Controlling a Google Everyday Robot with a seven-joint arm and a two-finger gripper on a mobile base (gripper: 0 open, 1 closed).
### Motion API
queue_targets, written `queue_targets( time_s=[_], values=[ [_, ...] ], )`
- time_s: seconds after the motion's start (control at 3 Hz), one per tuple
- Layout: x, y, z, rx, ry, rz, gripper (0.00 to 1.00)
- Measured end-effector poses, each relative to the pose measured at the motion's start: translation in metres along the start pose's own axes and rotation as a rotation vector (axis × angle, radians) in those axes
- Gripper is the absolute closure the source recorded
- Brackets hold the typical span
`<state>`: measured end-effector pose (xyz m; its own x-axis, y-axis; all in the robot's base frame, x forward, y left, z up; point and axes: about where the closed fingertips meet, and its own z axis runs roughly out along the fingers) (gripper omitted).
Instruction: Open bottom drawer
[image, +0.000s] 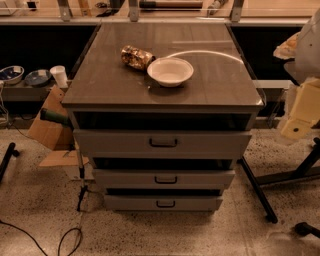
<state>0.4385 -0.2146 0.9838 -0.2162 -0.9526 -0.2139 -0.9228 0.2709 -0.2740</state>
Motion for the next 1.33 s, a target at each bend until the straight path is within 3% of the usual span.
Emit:
queue_targets(
  time_s=[0.67,1.0,1.33],
  values=[
    [-0.010,0.006,0.008,0.030,0.016,-0.025,0.00],
    [-0.029,0.016,0.028,0.066,0.051,-0.071,0.00],
    [-0.054,0.033,0.079,0.076,0.084,-0.132,0.00]
  ],
)
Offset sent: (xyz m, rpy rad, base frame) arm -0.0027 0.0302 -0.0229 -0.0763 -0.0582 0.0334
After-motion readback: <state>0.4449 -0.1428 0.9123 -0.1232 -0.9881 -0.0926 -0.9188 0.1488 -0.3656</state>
